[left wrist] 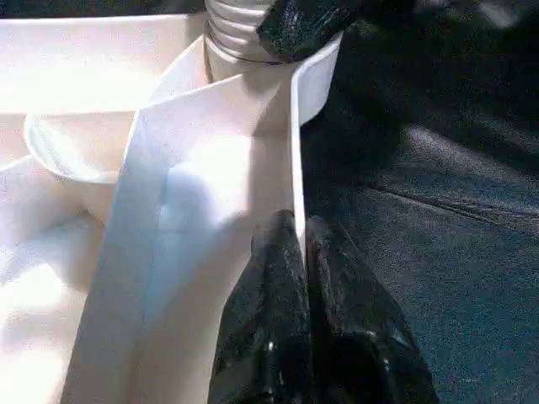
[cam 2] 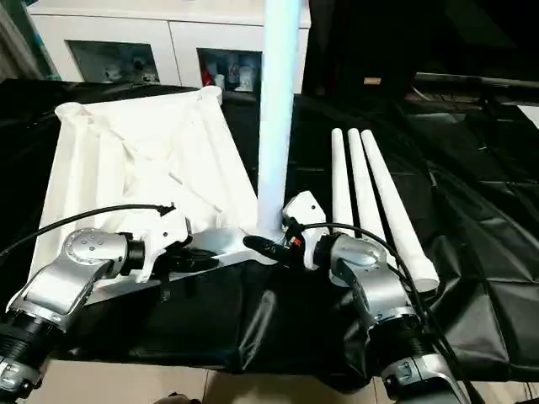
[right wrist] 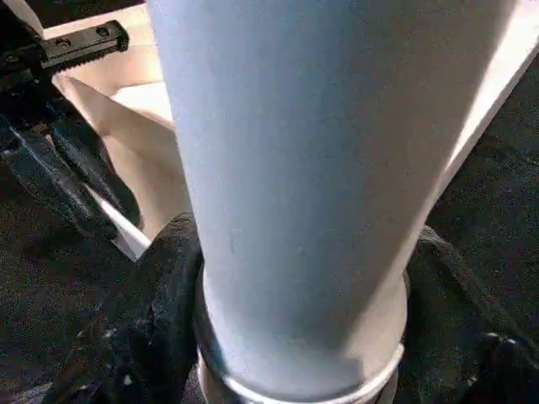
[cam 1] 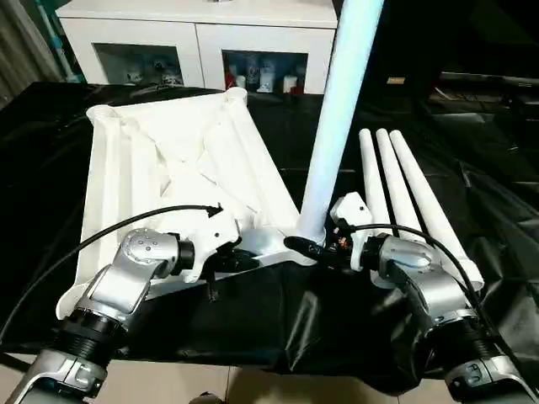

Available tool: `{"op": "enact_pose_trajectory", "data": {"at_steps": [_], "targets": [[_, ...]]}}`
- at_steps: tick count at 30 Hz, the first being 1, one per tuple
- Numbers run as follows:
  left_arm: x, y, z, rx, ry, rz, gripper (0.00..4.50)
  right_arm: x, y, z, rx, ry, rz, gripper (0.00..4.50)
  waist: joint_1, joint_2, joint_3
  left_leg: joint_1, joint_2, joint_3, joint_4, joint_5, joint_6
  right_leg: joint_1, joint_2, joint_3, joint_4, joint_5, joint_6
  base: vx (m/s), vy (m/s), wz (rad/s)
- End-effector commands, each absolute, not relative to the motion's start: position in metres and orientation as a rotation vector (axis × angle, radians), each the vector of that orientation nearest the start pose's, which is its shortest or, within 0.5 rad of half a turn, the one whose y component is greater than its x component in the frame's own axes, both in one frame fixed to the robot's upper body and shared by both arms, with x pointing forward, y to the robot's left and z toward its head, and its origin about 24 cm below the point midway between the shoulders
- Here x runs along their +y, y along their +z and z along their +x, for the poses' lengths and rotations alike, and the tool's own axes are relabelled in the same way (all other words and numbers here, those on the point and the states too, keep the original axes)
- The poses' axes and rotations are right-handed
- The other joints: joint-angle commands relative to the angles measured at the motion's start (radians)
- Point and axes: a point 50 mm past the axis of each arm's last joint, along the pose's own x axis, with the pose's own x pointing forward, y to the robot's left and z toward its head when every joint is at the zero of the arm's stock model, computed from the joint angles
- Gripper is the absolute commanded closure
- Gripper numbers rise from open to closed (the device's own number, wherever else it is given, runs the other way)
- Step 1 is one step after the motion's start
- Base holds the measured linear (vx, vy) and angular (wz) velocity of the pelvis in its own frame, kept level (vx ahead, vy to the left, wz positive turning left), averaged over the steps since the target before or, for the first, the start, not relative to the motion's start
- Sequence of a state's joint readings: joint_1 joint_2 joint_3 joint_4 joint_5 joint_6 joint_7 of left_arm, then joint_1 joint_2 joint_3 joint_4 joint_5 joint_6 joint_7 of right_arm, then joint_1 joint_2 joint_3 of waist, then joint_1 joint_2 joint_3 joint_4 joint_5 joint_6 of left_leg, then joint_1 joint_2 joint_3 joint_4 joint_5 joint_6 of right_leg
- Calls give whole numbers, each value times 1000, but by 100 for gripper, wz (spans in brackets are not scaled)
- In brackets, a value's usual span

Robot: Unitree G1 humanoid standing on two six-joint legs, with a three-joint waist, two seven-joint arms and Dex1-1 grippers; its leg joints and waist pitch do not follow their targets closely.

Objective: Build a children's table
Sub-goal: Rotate leg to tighten

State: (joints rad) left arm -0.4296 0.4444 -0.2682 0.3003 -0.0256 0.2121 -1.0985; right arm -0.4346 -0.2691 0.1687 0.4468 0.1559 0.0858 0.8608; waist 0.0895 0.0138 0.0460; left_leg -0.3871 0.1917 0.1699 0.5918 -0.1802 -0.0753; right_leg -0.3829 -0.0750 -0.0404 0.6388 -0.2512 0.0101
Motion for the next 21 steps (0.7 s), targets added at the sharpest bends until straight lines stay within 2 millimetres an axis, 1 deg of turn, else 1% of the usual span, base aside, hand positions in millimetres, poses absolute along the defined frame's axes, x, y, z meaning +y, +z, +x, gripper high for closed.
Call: {"op": "enact_pose_trajectory", "data": {"at_steps": [1, 3, 4, 6, 8, 9, 10, 11, 12, 13, 14, 15, 16, 17, 18, 19, 20, 21], "targets": [[141, 65, 296, 323, -1244, 371, 450, -123, 43, 308, 234, 1003, -125, 177, 0, -4, -69, 17, 33, -5, -51, -20, 123, 51, -55, 34, -47, 262, -290, 0, 0, 0], [142, 64, 296, 331, -1238, 373, 450, -123, 40, 308, 245, 982, -115, 178, 0, -3, -69, 18, 33, -5, -51, -31, 117, 50, -55, 34, -48, 241, -289, 0, 0, 0], [142, 60, 297, 351, -1213, 385, 450, -124, 34, 311, 274, 898, -84, 178, -2, -5, -67, 18, 33, -4, -52, -39, 113, 49, -55, 35, -49, 226, -290, 0, 0, 0], [143, 55, 300, 378, -1176, 394, 450, -124, 28, 314, 293, 821, -51, 178, -4, -5, -65, 18, 32, -4, -56, -58, 99, 48, -56, 36, -52, 187, -288, 0, 0, 0], [142, 50, 304, 406, -1121, 394, 450, -121, 23, 317, 311, 747, -17, 178, -8, -3, -60, 23, 34, -4, -62, -119, 66, 44, -57, 37, -61, 91, -278, 0, 0, 0], [141, 49, 305, 412, -1104, 391, 450, -121, 21, 317, 317, 728, -11, 178, -9, -3, -59, 24, 35, -4, -64, -132, 57, 44, -58, 38, -64, 70, -275, 0, 0, 0], [138, 47, 308, 422, -1070, 379, 450, -117, 17, 318, 330, 688, -12, 178, -11, -4, -57, 24, 34, -3, -67, -152, 40, 44, -59, 39, -69, 24, -267, 0, 0, 0], [132, 44, 313, 437, -1022, 366, 450, -112, 11, 319, 353, 632, -6, 178, -11, -2, -56, 24, 33, -4, -69, -163, 31, 43, -60, 39, -71, 1, -262, 0, 0, 0], [128, 42, 317, 448, -975, 361, 450, -106, 7, 320, 369, 596, -9, 178, -12, -1, -52, 28, 33, -4, -73, -197, 12, 38, -60, 40, -78, -60, -250, 0, 0, 0], [126, 42, 318, 451, -963, 358, 450, -104, 6, 321, 372, 588, -10, 178, -11, -2, -50, 29, 32, -5, -76, -231, -4, 37, -62, 41, -84, -122, -235, 0, 0, 0], [122, 41, 322, 461, -924, 350, 450, -99, 4, 322, 379, 562, -13, 178, -11, -2, -49, 31, 33, -6, -78, -248, -9, 36, -62, 41, -87, -150, -227, 0, 0, 0], [117, 41, 327, 472, -871, 337, 450, -94, 3, 324, 390, 528, -20, 178, -14, 1, -40, 39, 33, -8, -84, -326, -31, 26, -64, 43, -98, -270, -205, 0, 0, 0], [114, 42, 329, 476, -843, 331, 450, -91, 2, 325, 395, 506, -26, 178, -15, -1, -39, 42, 34, -9, -86, -347, -39, 26, -66, 43, -102, -306, -198, 0, 0, 0], [104, 43, 336, 486, -773, 311, 450, -82, 2, 330, 411, 427, -24, 178, -15, -1, -40, 46, 34, -11, -86, -365, -48, 21, -68, 45, -106, -341, -185, 0, 0, 0], [95, 45, 340, 483, -741, 295, 450, -76, 3, 333, 417, 379, -14, 178, -15, -3, -42, 47, 31, -12, -86, -364, -51, 19, -67, 45, -107, -344, -180, 0, 0, 0], [91, 45, 341, 483, -732, 286, 450, -73, 4, 334, 417, 366, -5, 178, -15, -3, -42, 47, 31, -12, -86, -364, -51, 19, -67, 45, -107, -344, -180, 0, 0, 0], [91, 45, 341, 483, -732, 286, 450, -73, 4, 334, 417, 366, -5, 178, -11, -4, -46, 42, 32, -13, -87, -335, -41, 26, -67, 44, -105, -293, -171, 0, 0, 0], [83, 47, 344, 478, -713, 280, 450, -66, 6, 337, 412, 338, 6, 178, -9, -4, -48, 38, 32, -13, -88, -316, -34, 28, -66, 43, -104, -261, -168, 0, 0, 0]]}}
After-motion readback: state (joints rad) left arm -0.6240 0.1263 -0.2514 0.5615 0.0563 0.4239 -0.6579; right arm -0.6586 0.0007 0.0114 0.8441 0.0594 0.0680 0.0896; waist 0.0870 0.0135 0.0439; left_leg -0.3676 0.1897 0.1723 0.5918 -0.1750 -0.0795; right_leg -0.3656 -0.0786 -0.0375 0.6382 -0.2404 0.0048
